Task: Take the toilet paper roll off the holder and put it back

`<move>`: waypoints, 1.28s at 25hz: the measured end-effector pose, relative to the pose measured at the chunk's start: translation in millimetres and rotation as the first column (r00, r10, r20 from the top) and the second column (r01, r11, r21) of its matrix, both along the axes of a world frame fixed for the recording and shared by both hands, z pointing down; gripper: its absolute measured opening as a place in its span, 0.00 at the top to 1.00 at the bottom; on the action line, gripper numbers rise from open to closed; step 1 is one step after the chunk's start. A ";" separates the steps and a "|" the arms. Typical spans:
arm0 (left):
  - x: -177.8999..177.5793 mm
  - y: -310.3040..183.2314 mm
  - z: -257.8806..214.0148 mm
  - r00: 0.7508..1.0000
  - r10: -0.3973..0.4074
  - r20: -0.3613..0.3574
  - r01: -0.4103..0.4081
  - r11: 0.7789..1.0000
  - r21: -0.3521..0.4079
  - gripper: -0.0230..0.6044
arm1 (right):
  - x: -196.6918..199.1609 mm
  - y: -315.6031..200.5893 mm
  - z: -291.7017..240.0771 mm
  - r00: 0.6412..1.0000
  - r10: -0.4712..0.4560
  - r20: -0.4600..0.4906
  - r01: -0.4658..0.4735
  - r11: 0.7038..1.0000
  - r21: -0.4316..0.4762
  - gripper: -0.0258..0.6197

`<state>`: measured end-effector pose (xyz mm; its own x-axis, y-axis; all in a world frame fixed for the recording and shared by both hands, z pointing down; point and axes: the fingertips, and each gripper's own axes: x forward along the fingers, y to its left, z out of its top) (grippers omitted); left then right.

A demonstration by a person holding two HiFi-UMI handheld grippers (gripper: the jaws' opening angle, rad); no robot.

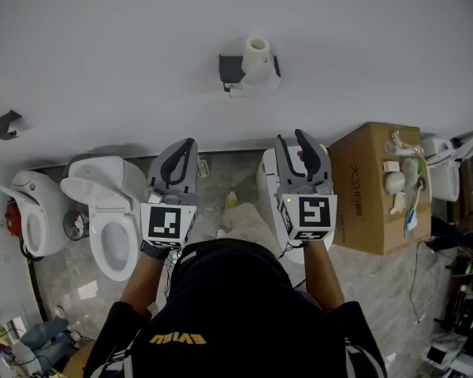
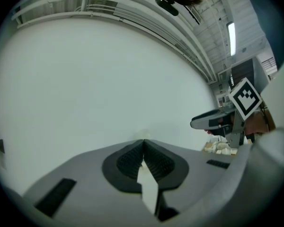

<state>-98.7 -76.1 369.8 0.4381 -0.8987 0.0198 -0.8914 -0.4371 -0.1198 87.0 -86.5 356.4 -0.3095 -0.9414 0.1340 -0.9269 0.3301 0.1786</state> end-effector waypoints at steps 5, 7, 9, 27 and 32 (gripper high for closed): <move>5.7 4.8 -3.3 1.000 0.011 0.000 -0.011 1.000 0.006 0.94 | 1.8 4.6 -0.1 1.000 0.003 -0.010 -0.003 1.000 0.002 0.80; 6.8 6.8 -4.2 1.000 0.012 -0.001 -0.012 1.000 0.008 0.94 | 2.9 6.6 -0.6 1.000 0.006 -0.012 -0.006 1.000 0.004 0.83; 7.2 8.5 -4.5 1.000 0.008 0.000 -0.008 1.000 0.011 0.94 | 4.5 8.7 -0.7 1.000 0.009 -0.014 -0.009 1.000 0.006 0.87; 5.1 23.3 -2.1 1.000 -0.005 0.007 0.005 1.000 0.013 0.94 | 4.6 20.4 5.4 1.000 -0.013 0.000 0.013 1.000 -0.018 0.97; 0.9 25.7 -0.7 1.000 -0.015 0.004 0.015 1.000 0.010 0.94 | 1.6 20.2 8.2 1.000 -0.017 -0.013 0.017 0.999 -0.029 0.97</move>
